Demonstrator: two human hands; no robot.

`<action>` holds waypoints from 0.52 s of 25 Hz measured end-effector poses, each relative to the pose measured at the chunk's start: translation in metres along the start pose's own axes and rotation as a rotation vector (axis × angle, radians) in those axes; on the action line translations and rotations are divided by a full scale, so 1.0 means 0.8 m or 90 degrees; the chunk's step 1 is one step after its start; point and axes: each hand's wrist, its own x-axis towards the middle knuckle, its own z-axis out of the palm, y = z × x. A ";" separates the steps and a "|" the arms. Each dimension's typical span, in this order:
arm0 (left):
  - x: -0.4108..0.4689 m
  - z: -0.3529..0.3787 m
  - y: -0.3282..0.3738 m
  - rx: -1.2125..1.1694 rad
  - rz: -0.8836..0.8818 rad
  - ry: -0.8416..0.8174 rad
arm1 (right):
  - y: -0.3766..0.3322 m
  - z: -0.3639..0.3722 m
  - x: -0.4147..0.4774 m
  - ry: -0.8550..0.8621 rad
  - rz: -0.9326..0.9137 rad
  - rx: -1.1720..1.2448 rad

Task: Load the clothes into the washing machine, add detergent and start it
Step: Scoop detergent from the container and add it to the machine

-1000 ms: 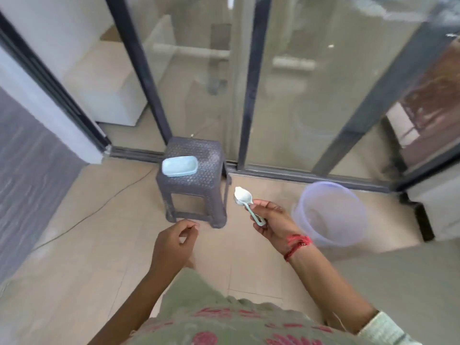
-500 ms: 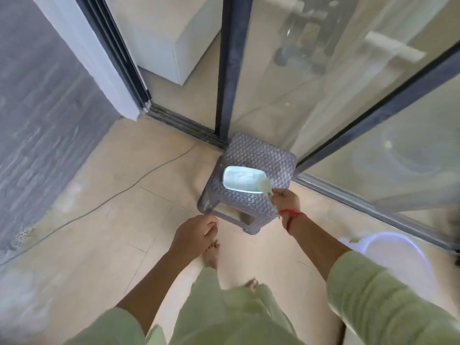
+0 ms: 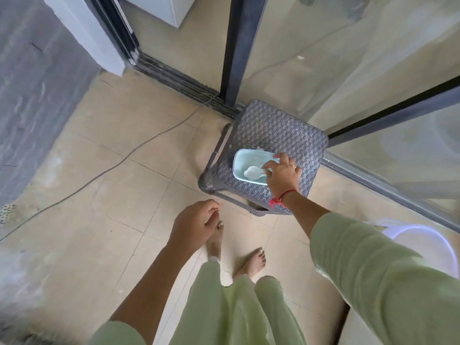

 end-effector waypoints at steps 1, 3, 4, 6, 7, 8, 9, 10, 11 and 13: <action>-0.001 0.000 -0.004 0.000 -0.007 0.002 | 0.003 0.003 0.000 0.024 -0.001 -0.019; -0.003 -0.003 -0.009 0.007 -0.012 0.008 | 0.006 0.009 -0.002 0.048 0.011 -0.027; -0.004 -0.005 -0.011 0.014 -0.011 0.010 | 0.005 0.011 -0.002 0.056 0.023 -0.018; -0.004 -0.011 -0.015 0.022 -0.008 0.009 | 0.001 0.013 0.000 0.077 0.051 0.001; -0.003 -0.014 -0.014 0.025 -0.005 0.003 | 0.001 0.011 0.000 0.088 0.064 0.007; -0.001 -0.017 -0.012 0.032 0.001 -0.006 | 0.002 0.009 -0.001 0.099 0.079 0.020; 0.000 -0.020 -0.011 0.041 0.006 -0.013 | 0.001 0.006 -0.005 0.109 0.093 0.040; 0.001 -0.024 -0.008 0.048 0.008 -0.015 | -0.001 0.001 -0.011 0.129 0.104 0.069; 0.001 -0.027 -0.004 0.054 0.013 -0.016 | -0.003 -0.006 -0.023 0.166 0.106 0.112; 0.001 -0.031 0.014 0.062 0.043 -0.022 | -0.002 -0.027 -0.066 0.289 0.073 0.225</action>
